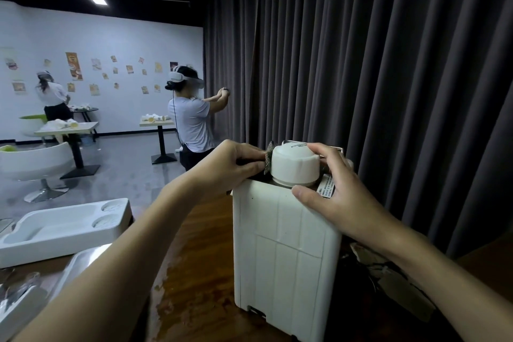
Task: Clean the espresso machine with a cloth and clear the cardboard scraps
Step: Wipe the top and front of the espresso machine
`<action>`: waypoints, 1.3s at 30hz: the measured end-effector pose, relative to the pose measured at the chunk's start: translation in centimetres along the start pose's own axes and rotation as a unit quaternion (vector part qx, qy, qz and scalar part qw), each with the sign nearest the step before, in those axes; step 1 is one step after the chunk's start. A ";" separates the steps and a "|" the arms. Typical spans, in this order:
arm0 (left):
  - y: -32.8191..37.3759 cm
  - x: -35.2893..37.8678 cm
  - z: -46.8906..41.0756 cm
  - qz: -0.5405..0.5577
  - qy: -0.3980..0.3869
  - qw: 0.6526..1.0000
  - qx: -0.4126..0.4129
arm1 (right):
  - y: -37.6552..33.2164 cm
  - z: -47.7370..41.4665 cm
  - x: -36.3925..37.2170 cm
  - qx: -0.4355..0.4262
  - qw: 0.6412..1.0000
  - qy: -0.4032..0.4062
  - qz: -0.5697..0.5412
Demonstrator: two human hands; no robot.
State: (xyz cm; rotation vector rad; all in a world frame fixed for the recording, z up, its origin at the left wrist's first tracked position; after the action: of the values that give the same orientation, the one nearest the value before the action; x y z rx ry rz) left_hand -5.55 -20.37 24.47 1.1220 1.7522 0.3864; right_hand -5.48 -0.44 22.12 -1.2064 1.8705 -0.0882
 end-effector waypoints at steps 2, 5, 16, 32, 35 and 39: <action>0.3 0.6 -0.7 -0.002 0.001 1.000 0.002 | 0.1 0.1 0.0 0.011 1.000 -0.013 -0.009; 0.2 0.6 -0.6 -0.007 0.012 1.000 0.002 | 0.2 -0.1 0.0 0.023 0.999 -0.015 -0.040; 1.0 -0.1 4.1 0.005 0.068 0.998 0.005 | 0.3 -1.0 -0.1 0.052 0.998 0.001 -0.044; 3.5 6.3 8.7 -0.169 0.329 0.922 0.116 | 2.1 0.3 -0.3 0.052 0.968 -0.123 -0.215; 5.4 9.2 9.2 -0.168 0.320 0.920 0.150 | 2.1 0.2 -0.5 0.041 0.966 -0.120 -0.225; 6.0 9.9 9.1 -0.173 0.312 0.922 0.153 | 2.1 0.3 -0.8 0.034 0.962 -0.126 -0.240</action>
State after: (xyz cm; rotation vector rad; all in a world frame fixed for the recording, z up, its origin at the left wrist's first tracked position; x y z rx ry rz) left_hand 4.36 -11.14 18.82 0.9199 2.6009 0.2680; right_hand -6.61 1.35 21.43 -1.5237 1.3179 -0.2497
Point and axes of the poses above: each hand's wrist, its own z-axis away from the middle knuckle, its own x-axis out of the palm, y = z × x, the point moved 6 cm from there along -z, towards the middle knuckle, and after that the axes turned 9 degrees about z, right-handed, at the moved point
